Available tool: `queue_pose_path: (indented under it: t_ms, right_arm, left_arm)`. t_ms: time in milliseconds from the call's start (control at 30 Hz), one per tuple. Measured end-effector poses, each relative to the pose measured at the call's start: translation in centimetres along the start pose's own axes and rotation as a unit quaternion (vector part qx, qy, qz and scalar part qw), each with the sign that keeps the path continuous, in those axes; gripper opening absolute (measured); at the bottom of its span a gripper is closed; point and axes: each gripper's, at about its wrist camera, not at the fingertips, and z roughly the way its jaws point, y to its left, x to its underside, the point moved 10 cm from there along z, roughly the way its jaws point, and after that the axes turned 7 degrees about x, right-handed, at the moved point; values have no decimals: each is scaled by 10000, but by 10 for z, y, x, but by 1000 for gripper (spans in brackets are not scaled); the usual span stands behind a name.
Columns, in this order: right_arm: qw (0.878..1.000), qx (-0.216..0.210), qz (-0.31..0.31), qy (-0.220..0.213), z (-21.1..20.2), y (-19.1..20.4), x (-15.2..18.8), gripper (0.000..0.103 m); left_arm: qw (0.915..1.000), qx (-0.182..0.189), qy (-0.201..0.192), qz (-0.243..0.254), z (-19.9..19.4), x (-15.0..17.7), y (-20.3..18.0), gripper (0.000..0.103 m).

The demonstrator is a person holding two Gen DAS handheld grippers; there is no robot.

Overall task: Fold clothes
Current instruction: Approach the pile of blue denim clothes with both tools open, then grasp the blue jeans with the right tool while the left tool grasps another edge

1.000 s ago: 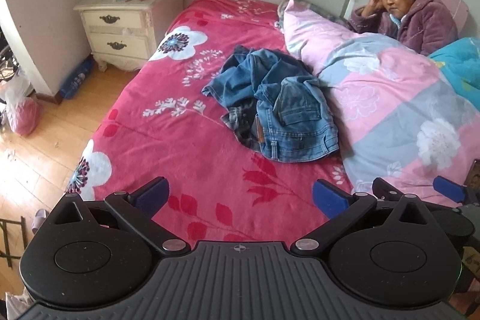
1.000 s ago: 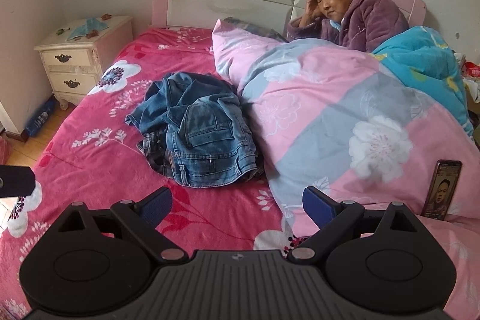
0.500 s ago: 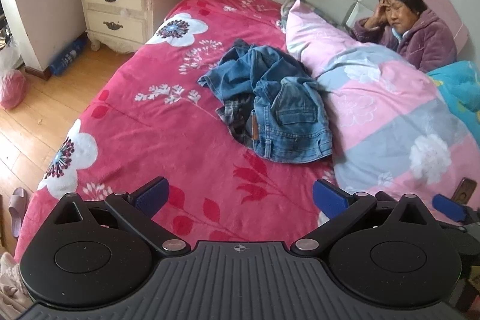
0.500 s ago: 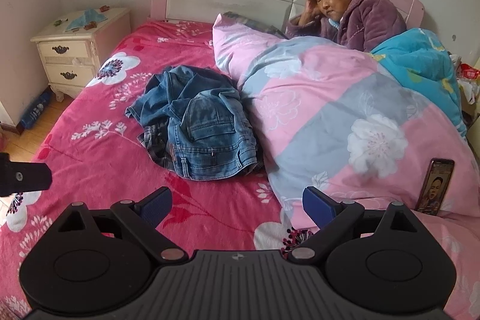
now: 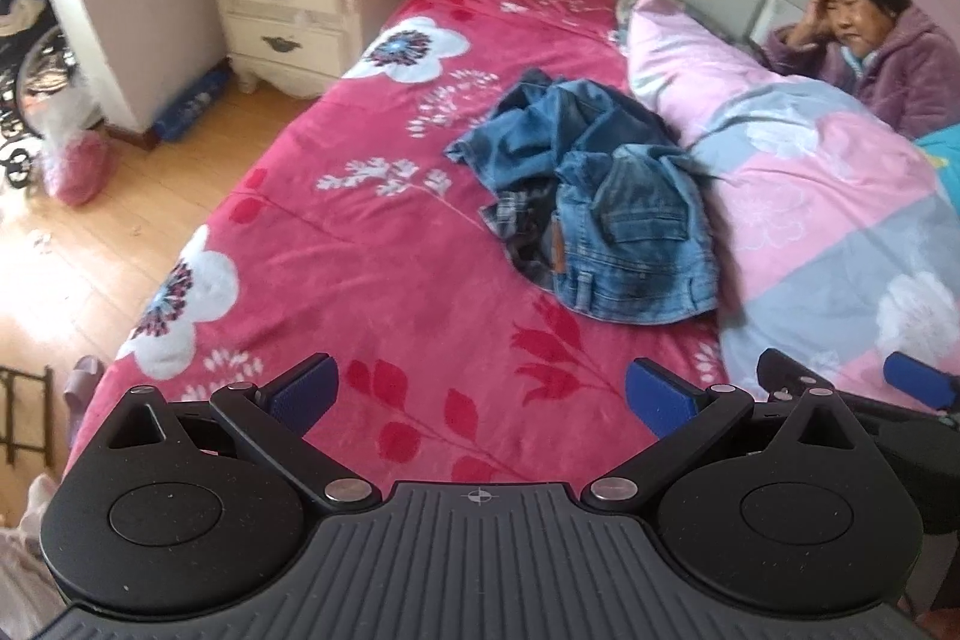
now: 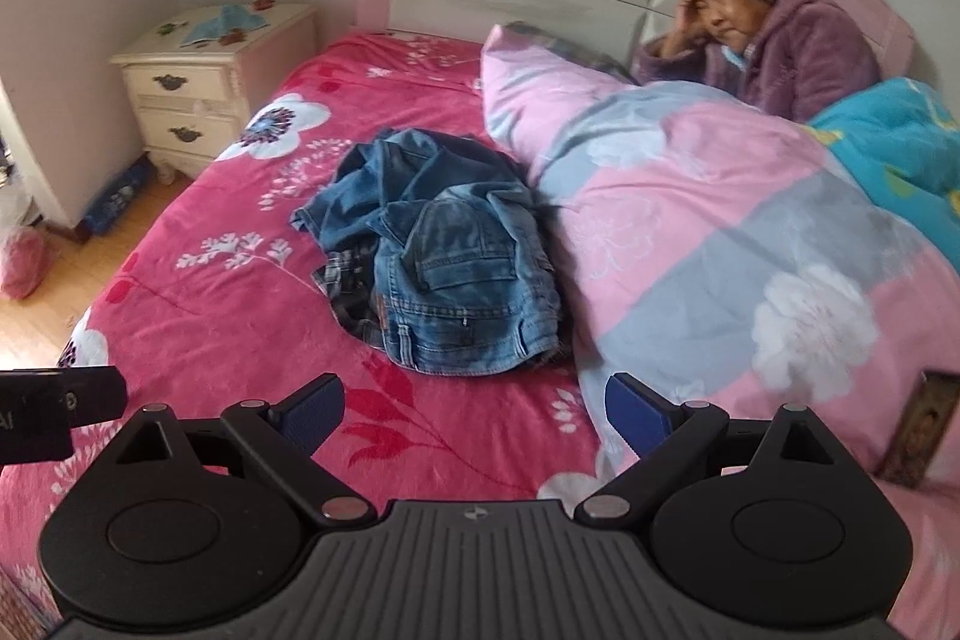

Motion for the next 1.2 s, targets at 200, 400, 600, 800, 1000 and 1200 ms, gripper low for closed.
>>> queue_pose_path:
  t_ms: [200,400,600,800,1000,1200]
  right_arm:
    - [9993,-331,-155,-97,12,-18,-19,96]
    - [9980,-577,-83,-263,27,-49,-40,96]
    - [9932,-1134,125,-240,55,-78,-41,96]
    - [9874,-1569,-223,4,132,-75,-13,96]
    - [9836,-1706,-583,82,224,-48,0,90]
    - [9918,-932,-875,90,317,-35,-8,88]
  left_arm:
    - [9996,-269,-56,-62,1,-9,-22,103]
    - [9989,-458,-127,0,2,-20,-47,103]
    - [9983,-499,-59,295,6,-19,-65,103]
    - [9982,-558,37,194,57,-4,-64,103]
    - [9972,-735,-110,-31,138,12,-54,101]
    - [9974,-645,-258,188,203,45,-61,80]
